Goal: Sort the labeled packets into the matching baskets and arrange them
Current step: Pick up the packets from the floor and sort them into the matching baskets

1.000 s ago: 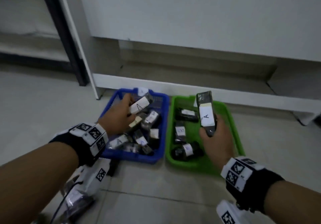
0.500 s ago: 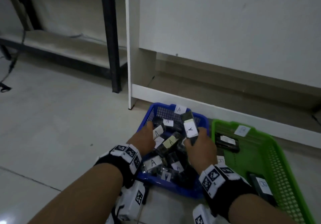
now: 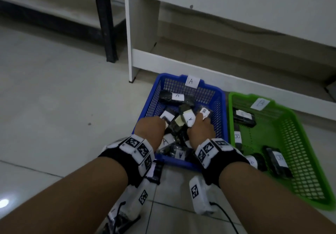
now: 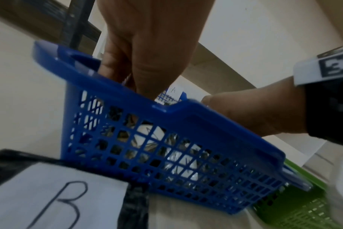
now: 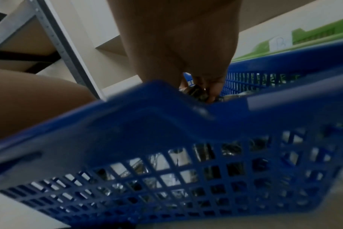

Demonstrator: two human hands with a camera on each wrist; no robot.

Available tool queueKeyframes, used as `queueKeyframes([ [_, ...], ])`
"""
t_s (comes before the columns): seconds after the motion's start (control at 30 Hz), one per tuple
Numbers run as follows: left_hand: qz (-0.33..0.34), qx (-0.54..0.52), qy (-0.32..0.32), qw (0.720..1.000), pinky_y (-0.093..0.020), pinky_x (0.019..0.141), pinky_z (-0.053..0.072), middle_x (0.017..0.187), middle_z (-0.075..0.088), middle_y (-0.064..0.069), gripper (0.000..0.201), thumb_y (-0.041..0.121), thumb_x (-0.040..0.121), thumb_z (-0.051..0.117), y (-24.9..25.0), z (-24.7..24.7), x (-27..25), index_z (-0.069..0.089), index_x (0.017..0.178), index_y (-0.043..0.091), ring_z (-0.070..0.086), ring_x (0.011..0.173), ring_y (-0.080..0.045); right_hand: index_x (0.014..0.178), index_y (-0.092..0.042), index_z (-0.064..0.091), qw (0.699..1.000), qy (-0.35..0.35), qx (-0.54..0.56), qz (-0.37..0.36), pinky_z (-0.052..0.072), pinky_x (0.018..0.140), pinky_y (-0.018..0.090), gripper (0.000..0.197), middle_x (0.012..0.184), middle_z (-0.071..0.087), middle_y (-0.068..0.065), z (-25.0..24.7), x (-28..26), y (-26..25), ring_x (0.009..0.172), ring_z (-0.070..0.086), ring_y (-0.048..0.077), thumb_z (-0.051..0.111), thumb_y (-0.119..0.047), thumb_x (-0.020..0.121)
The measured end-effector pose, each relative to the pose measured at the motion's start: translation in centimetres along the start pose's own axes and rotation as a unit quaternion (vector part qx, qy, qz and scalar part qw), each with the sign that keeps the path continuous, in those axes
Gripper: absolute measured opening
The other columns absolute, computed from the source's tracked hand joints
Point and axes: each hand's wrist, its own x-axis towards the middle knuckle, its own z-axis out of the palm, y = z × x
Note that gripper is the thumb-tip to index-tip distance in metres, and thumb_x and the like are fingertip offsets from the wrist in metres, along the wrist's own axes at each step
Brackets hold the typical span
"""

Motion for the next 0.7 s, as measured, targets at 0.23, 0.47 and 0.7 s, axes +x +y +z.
queueKeyframes([
  [0.23, 0.006, -0.025, 0.067, 0.997, -0.034, 0.067, 0.041, 0.110, 0.059, -0.010, 0.022, 0.012, 0.091, 0.048, -0.4, 0.6, -0.4, 0.050, 0.113, 0.008, 0.059, 0.099, -0.028, 0.128, -0.014, 0.041, 1.000, 0.018, -0.011, 0.012, 0.025, 0.104, 0.047, 0.047, 0.137, 0.043, 0.013, -2.2, -1.3, -0.1, 0.126, 0.033, 0.034, 0.054, -0.035, 0.088],
  [0.47, 0.181, -0.189, 0.168, 0.951, -0.033, 0.076, 0.049, 0.106, 0.061, -0.001, 0.023, 0.028, 0.092, 0.050, -3.6, -1.3, -4.6, 0.056, 0.112, 0.018, 0.057, 0.095, -0.018, 0.125, -0.022, 0.049, 0.983, 0.095, 0.108, -0.117, 0.030, 0.098, 0.041, 0.036, 0.128, 0.048, 0.004, -2.5, -10.0, 1.0, 0.121, 0.034, 0.026, 0.054, -0.027, 0.089],
  [0.7, 0.182, -0.178, 0.153, 0.955, -0.027, 0.070, 0.048, 0.091, 0.063, 0.002, 0.033, 0.039, 0.087, 0.038, -9.4, 3.6, -11.1, 0.059, 0.103, 0.019, 0.059, 0.082, -0.016, 0.106, -0.021, 0.055, 0.940, 0.103, 0.110, -0.308, 0.039, 0.083, 0.036, 0.028, 0.107, 0.055, 0.000, 3.5, -19.2, 1.5, 0.102, 0.045, 0.020, 0.045, -0.024, 0.080],
])
